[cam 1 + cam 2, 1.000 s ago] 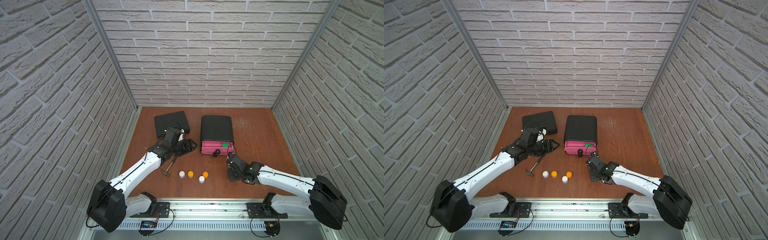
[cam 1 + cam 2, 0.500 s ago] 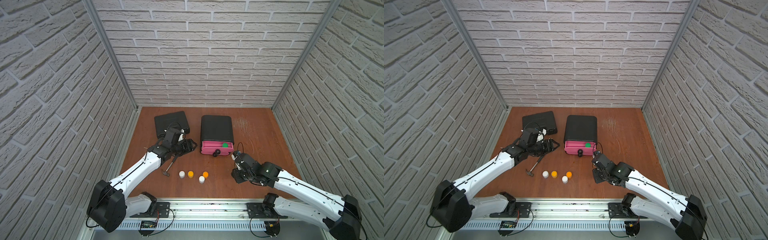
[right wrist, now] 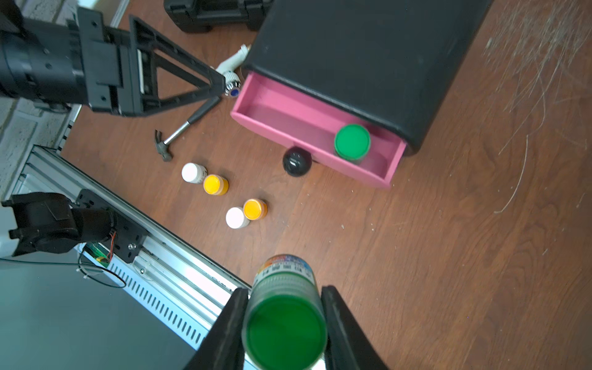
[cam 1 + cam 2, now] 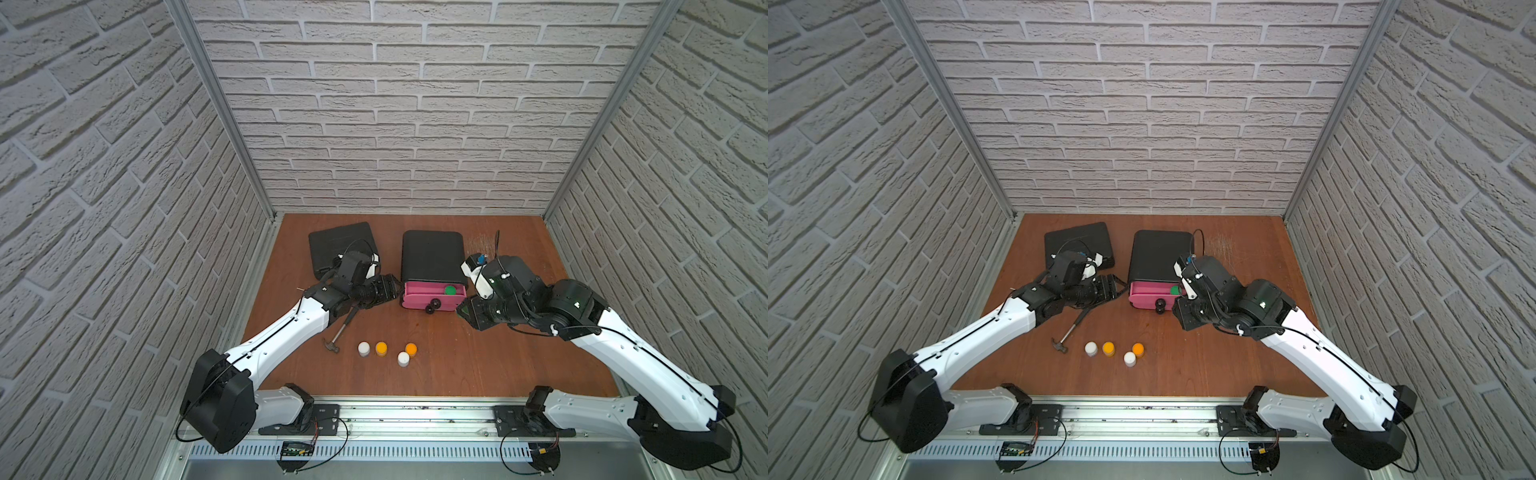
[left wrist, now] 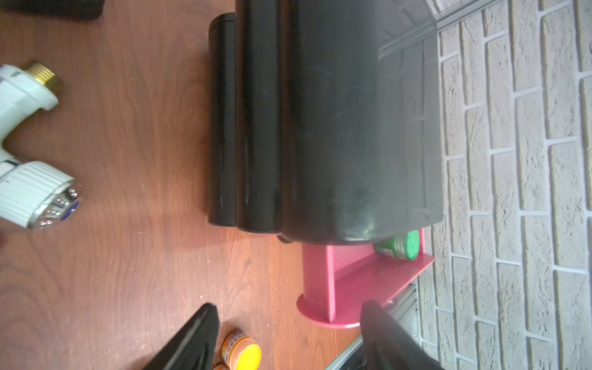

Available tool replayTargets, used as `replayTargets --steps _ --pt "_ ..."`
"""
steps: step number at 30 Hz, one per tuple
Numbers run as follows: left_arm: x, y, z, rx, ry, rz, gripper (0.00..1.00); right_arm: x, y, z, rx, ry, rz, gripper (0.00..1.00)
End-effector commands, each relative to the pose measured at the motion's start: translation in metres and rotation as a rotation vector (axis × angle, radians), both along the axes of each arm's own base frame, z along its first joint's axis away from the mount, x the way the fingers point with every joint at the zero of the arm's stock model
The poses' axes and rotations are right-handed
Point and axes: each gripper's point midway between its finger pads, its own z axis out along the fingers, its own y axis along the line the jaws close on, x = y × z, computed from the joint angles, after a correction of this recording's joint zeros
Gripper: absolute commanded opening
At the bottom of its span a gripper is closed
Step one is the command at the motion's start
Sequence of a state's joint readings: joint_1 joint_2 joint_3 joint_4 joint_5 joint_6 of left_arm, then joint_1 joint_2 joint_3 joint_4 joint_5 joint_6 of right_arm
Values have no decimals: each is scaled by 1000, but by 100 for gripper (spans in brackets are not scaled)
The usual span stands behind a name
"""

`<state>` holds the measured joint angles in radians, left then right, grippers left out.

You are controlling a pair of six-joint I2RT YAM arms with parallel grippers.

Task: Put the paint cans in the drawer according to color
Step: Place the paint can in the drawer.

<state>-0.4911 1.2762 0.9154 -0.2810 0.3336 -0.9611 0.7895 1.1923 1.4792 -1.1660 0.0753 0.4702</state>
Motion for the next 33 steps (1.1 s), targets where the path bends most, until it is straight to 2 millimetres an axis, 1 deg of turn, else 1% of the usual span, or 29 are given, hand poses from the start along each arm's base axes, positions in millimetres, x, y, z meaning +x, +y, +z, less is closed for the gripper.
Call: replayTargets --steps 1,4,6,11,17,21,27,30,33 --pt "7 -11 13 -14 -59 -23 73 25 21 9 -24 -22 27 23" --pt "5 -16 10 -14 -51 -36 71 45 38 12 -23 -28 29 23" --pt "3 -17 10 -12 -47 -44 71 54 45 13 -29 -27 30 23" --pt "-1 -18 3 -1 -27 -54 70 69 50 10 -41 -26 23 23" --pt "-4 -25 0 -8 -6 -93 70 81 55 -5 -67 -11 23 23" --pt "-8 -24 -5 10 9 -104 69 86 53 -8 -71 -11 12 23" --pt "-12 -22 -2 17 3 -118 67 87 51 -18 -85 8 17 23" --pt "-17 -21 -3 26 12 -132 67 89 51 -24 -95 14 19 23" --pt "-20 -21 -5 30 27 -144 66 91 56 -31 -95 29 28 23"
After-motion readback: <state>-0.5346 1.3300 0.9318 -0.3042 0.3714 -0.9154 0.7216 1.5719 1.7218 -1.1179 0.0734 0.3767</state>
